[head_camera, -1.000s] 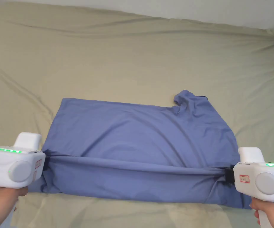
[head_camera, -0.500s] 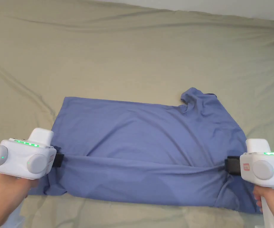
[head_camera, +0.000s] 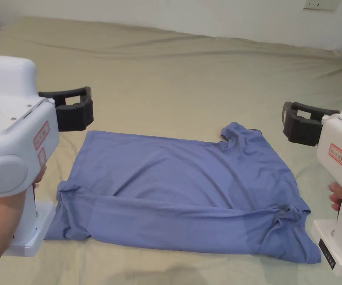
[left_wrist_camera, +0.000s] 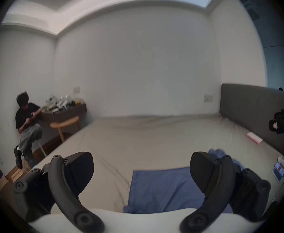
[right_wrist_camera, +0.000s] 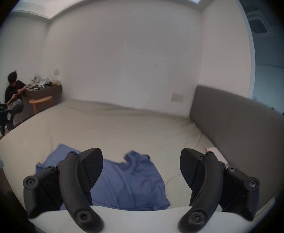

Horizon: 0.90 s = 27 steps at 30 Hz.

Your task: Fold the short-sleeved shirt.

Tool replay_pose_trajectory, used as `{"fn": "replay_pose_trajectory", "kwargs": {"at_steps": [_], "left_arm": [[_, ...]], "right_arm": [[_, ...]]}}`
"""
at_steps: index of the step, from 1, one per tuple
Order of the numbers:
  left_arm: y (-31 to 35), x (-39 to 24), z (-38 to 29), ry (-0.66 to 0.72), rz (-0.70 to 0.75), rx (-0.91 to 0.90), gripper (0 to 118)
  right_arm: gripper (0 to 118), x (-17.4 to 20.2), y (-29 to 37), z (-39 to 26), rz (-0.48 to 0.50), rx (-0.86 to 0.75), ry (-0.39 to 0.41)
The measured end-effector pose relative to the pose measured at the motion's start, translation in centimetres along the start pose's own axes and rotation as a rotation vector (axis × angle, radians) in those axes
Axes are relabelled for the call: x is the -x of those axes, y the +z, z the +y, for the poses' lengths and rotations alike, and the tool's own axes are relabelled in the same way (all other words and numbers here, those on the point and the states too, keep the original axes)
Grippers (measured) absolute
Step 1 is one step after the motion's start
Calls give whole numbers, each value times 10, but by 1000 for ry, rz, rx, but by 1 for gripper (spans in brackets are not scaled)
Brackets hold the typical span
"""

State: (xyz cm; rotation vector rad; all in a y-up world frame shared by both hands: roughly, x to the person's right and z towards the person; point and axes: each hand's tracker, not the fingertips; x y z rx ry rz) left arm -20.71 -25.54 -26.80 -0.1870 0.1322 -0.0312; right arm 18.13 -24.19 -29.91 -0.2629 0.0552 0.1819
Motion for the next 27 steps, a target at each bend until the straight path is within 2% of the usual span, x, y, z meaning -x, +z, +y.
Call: {"fn": "replay_pose_trajectory", "kwargs": {"at_steps": [5, 6, 7, 8, 9, 10, 11, 12, 16, 23, 27], "left_arm": [[42, -26, 22, -29, -20, -79, 104], [49, -31, 21, -35, -22, -99, 98], [53, -36, 19, -45, -15, -104, 85], [53, -38, 17, -63, -1, -103, 69], [56, -41, 15, -77, -3, -99, 41], [59, -42, 13, -76, -8, -98, 20], [63, -43, 12, -80, -17, -95, 5], [64, -43, 8, -83, -18, -97, 0], [69, -47, 5, -131, -8, -94, 0], [67, -45, 11, -164, 1, -110, 0], [52, -41, -3, -168, -33, -27, 0]], "right_arm": [[92, 43, 40, 16, 36, -84, 73], [87, 51, 47, 16, 45, -88, 89], [73, 58, 51, 14, 55, -91, 102], [50, 66, 56, 13, 61, -93, 113], [14, 71, 57, 9, 51, -96, 121], [3, 74, 60, 6, 58, -104, 122], [3, 78, 64, 3, 58, -110, 136], [2, 82, 66, 1, 58, -103, 153], [2, 83, 71, -5, 80, -86, 129], [2, 79, 71, 2, 47, -110, 152], [2, 75, 66, -4, 45, -97, 155]]}}
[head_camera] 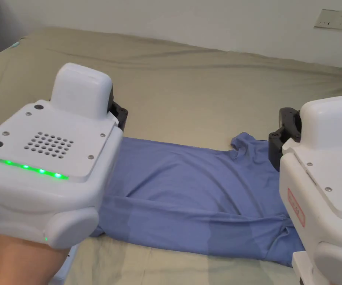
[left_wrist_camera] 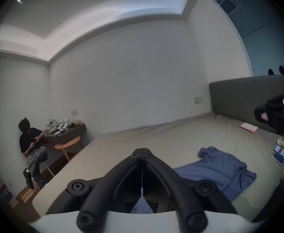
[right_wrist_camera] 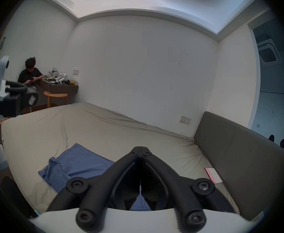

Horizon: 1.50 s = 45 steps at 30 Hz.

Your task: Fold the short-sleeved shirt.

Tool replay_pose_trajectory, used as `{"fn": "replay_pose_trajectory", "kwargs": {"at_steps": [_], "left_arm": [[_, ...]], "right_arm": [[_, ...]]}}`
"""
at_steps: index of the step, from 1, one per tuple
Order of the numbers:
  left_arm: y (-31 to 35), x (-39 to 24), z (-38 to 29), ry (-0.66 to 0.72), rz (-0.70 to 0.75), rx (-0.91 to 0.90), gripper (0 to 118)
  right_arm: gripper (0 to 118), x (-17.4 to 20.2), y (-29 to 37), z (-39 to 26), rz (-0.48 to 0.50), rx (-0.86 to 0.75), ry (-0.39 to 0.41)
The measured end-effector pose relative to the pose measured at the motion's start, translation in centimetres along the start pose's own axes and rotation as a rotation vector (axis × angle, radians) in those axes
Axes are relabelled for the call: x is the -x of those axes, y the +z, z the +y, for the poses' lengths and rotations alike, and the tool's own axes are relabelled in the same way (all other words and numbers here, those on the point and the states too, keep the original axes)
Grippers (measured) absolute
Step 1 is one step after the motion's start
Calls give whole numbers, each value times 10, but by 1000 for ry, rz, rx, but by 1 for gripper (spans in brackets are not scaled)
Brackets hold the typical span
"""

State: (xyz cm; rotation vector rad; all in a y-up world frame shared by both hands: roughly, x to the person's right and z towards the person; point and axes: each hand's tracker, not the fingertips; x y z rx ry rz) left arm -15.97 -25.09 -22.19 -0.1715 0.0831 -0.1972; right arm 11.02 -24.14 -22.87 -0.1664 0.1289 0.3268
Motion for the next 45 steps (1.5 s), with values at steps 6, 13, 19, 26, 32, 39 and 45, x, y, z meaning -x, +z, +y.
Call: {"fn": "replay_pose_trajectory", "kwargs": {"at_steps": [6, 13, 19, 26, 32, 39, 45], "left_arm": [[-38, 20, -89, 80, -7, 300, 7], [-91, 53, -215, 174, 24, 702, 108], [-130, 60, -274, 202, 62, 869, 108], [-133, 45, -279, 152, 44, 878, 90], [-120, 25, -252, 14, -36, 801, 7], [-101, 30, -212, 58, -14, 687, 7], [-98, 21, -201, -23, -11, 672, 7]], "right_arm": [[2, -11, -8, -25, -2, 80, -13], [2, -34, -13, -48, -37, 156, -25], [2, -51, -14, -68, -73, 239, -11], [2, -64, -16, -83, -106, 313, -11], [18, -84, -34, -109, -135, 414, -78], [109, -114, -98, -219, -82, 819, -219], [109, -119, -136, -308, -73, 1070, -354]]}}
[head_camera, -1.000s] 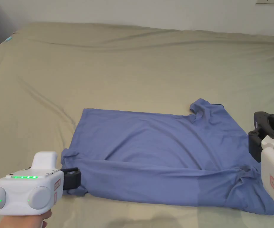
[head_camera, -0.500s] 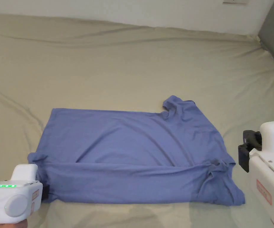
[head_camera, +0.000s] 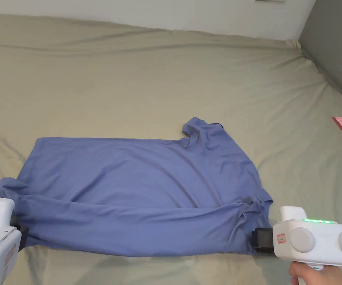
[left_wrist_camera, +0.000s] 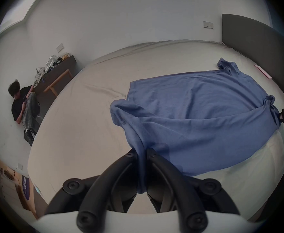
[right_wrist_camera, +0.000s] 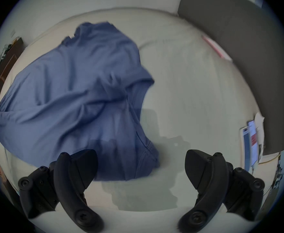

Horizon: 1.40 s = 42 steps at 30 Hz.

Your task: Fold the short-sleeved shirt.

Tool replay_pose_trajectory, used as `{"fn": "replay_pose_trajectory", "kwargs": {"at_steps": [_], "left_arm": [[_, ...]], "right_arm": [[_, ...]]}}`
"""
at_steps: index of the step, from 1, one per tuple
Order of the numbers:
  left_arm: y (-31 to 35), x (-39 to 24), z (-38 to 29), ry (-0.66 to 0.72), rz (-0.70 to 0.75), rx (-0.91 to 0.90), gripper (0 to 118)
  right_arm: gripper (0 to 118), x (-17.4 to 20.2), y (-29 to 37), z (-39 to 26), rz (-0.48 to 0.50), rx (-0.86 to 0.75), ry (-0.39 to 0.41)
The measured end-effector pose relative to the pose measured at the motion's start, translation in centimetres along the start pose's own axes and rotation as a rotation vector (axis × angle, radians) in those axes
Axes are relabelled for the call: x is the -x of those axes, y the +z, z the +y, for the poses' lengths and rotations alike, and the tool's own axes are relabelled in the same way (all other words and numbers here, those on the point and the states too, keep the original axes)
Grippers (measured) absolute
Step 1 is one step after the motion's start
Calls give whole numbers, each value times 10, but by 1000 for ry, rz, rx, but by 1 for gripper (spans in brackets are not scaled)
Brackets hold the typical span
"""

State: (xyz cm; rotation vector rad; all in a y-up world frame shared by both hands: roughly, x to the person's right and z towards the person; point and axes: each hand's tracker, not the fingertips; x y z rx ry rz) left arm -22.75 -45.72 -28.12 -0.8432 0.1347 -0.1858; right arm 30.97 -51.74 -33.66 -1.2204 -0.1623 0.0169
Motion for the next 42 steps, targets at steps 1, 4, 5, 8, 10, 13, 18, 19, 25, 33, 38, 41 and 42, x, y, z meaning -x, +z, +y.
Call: {"fn": "replay_pose_trajectory", "kwargs": {"at_steps": [1, 4, 5, 8, 10, 13, 18, 19, 25, 33, 38, 41, 42], "left_arm": [[-1, 0, 0, -3, 3, 3, 7], [-7, -2, -2, -13, 12, 20, 7], [-9, -3, -3, -16, 12, 26, 7], [-12, -5, -6, -31, 20, 41, 7], [-11, -6, -7, -32, 18, 43, 7], [-9, -3, -7, -28, 14, 47, 7], [9, 2, 3, -43, 4, 18, 7], [13, 3, 5, -45, 1, 11, 7], [47, 15, 6, -73, 5, -10, 7], [81, 37, -34, -119, -13, 58, 7], [64, 38, -80, -147, -34, 187, 7], [45, 38, -103, -138, -60, 248, 7], [39, 37, -108, -138, -58, 267, 7]], "right_arm": [[109, 1, -2, -2, -4, -22, 10], [106, 10, -6, 0, 28, -28, 49], [101, 14, -2, 1, 27, -30, 54], [43, 24, 10, 4, 117, -30, 67], [17, 35, 12, 5, 155, -39, 96], [17, 47, 13, 7, 57, -39, 166], [17, 38, 54, 6, 50, -100, 180], [17, 37, 65, 6, 55, -115, 180], [17, 25, 139, -1, 82, -195, 185], [17, 5, 174, -47, 102, -136, 170], [17, 1, 136, -88, 114, -15, 132], [17, -1, 100, -104, 104, 29, 118], [17, -2, 89, -108, 99, 42, 115]]}}
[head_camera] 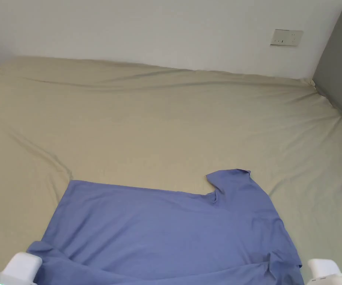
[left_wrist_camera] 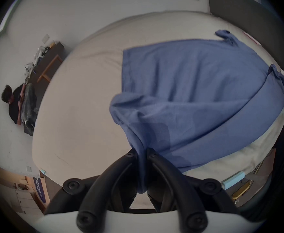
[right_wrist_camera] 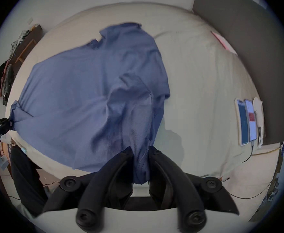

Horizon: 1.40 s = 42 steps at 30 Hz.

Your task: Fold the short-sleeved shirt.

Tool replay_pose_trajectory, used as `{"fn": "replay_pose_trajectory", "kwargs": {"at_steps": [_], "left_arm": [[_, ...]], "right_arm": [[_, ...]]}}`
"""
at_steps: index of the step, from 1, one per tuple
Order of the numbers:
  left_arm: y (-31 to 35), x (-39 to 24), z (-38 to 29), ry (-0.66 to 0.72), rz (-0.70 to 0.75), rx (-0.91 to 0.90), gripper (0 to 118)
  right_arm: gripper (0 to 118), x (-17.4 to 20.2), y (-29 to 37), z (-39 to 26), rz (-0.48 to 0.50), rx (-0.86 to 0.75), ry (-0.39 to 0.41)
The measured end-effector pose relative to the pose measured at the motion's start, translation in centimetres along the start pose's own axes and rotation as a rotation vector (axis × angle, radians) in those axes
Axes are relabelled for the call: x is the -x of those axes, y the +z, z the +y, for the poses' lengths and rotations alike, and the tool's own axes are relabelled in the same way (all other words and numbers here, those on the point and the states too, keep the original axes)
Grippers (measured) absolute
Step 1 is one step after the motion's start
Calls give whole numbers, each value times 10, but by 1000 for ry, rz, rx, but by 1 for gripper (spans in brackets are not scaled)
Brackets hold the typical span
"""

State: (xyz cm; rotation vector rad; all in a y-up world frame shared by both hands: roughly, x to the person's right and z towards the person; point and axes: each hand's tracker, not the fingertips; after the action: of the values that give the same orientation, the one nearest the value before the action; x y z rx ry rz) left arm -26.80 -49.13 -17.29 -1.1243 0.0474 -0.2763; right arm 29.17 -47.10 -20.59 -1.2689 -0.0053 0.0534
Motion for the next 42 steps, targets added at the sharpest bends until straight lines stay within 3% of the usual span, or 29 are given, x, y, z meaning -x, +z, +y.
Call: {"fn": "replay_pose_trajectory", "kwargs": {"at_steps": [5, 7, 8, 9, 10, 11, 13, 14, 19, 25, 28, 29, 30, 31, 33, 36, 42], "left_arm": [[-24, -6, -5, -20, -17, 58, 7], [-29, -8, -5, -21, -16, 58, 8], [-26, -9, -3, -21, -14, 55, 15], [-23, -9, -2, -22, -12, 54, 42], [-20, -8, -1, -16, -13, 53, 42], [-16, -6, 2, -9, 36, 31, 50], [-8, 1, 8, 6, 70, 8, 95], [3, 6, 14, 43, 38, -40, 110], [81, 19, 54, 165, 32, -391, 113], [189, 9, 106, 240, 56, -795, 113], [225, -5, 121, 258, 67, -940, 107], [234, -10, 122, 282, 59, -982, 95], [241, -14, 123, 316, 34, -1027, 69], [247, -17, 125, 317, 12, -1037, 50], [252, -28, 131, 284, 16, -1029, 27], [253, -43, 137, 227, 57, -1040, 0], [239, -54, 149, 176, -38, -1022, 0]], "right_arm": [[17, -7, -33, -8, 3, 46, -46], [28, -6, -39, -9, 1, 46, -57], [41, -4, -37, -9, -12, 41, -61], [72, -3, -32, -8, -70, 38, -21], [72, -2, -30, -6, -112, 38, 14], [79, -3, -24, -4, -154, 32, 53], [98, -10, -7, 1, -146, -27, 44], [99, -12, 8, 8, -131, -65, 21], [99, 2, 97, 44, -104, -370, 29], [99, 64, 202, 67, -117, -826, 113], [96, 101, 231, 69, -131, -978, 154], [92, 110, 237, 68, -126, -1002, 167], [77, 120, 243, 68, -117, -1018, 176], [56, 127, 244, 68, -88, -1023, 194], [7, 140, 246, 71, -11, -1002, 232], [2, 158, 240, 73, -24, -1035, 262], [1, 171, 227, 83, -50, -1057, 265]]}}
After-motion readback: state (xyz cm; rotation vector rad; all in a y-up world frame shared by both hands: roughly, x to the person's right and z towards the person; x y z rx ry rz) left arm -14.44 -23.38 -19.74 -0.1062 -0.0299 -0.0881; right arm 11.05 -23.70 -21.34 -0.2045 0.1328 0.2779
